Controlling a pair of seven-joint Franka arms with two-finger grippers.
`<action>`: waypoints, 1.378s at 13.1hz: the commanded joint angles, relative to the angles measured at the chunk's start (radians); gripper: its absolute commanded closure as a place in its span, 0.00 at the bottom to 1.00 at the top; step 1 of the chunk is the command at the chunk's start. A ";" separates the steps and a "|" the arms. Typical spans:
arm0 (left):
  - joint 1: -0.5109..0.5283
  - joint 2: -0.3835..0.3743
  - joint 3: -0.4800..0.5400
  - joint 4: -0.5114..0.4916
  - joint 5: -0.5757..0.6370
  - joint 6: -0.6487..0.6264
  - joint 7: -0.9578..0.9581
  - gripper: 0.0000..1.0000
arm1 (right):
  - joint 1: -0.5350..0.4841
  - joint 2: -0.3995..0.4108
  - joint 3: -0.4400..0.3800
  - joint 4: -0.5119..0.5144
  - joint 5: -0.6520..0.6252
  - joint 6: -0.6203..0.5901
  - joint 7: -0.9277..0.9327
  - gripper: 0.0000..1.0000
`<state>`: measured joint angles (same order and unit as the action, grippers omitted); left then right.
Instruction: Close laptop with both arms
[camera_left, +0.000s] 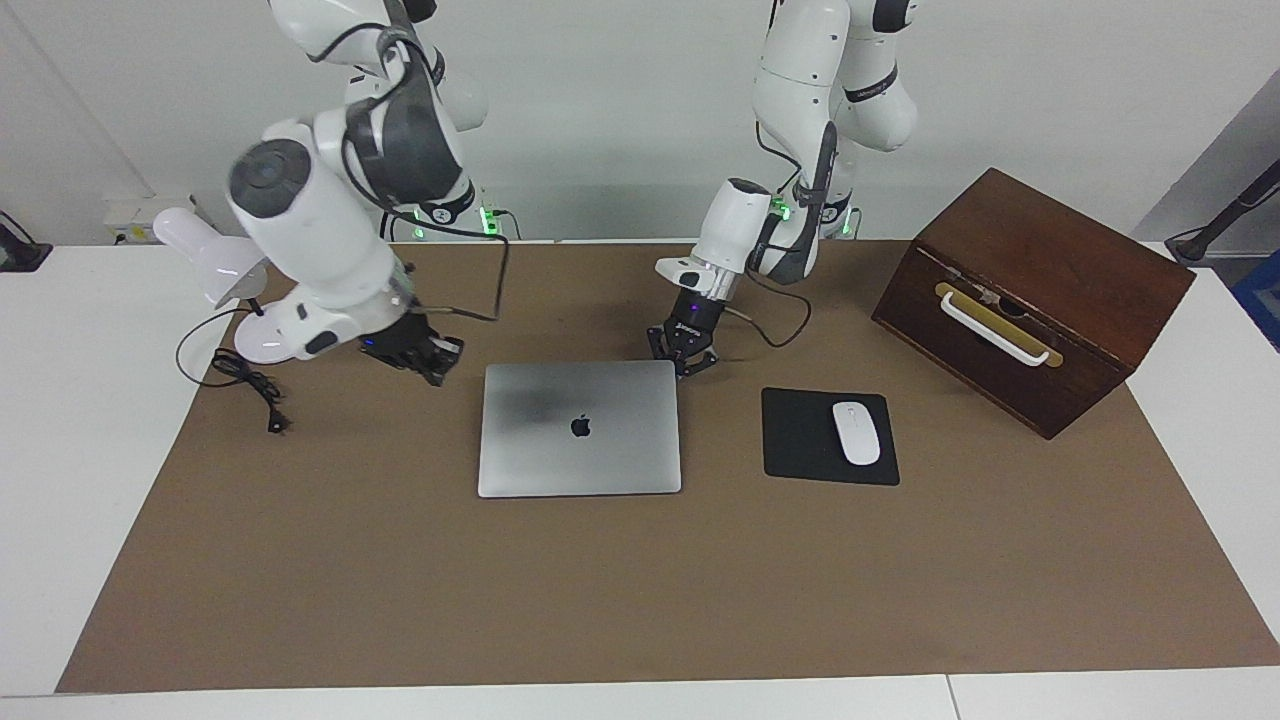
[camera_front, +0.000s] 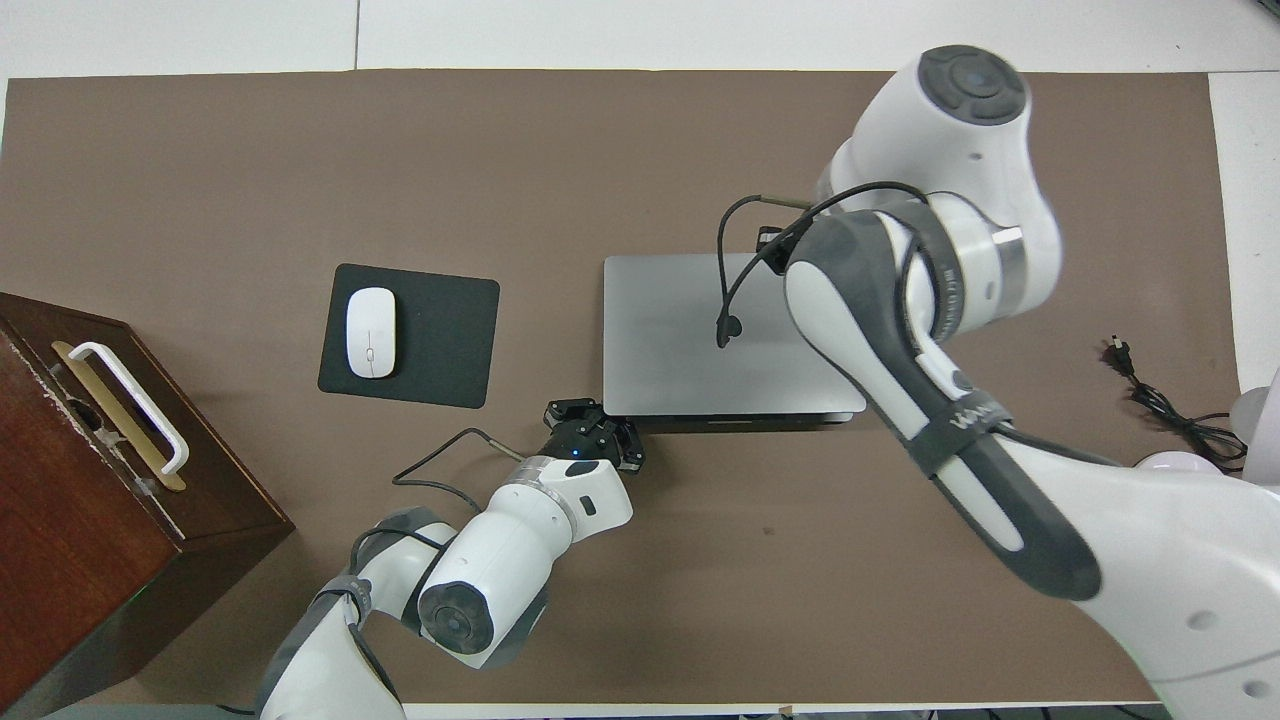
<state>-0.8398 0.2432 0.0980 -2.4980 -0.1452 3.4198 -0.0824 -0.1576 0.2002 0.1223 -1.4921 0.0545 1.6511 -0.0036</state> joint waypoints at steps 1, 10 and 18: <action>0.024 -0.093 0.003 -0.032 -0.019 -0.186 -0.023 1.00 | -0.058 -0.030 0.019 -0.033 -0.027 0.009 -0.096 0.00; 0.060 -0.314 0.016 0.025 -0.020 -0.684 -0.045 1.00 | -0.117 -0.111 0.019 -0.175 -0.102 0.130 -0.141 0.00; 0.208 -0.389 0.025 0.166 0.038 -1.040 -0.043 1.00 | -0.053 -0.148 0.027 -0.218 -0.076 0.116 0.025 0.00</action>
<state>-0.6875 -0.1305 0.1264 -2.4023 -0.1403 2.4984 -0.1332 -0.2311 0.0910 0.1432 -1.6651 -0.0297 1.7508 -0.0231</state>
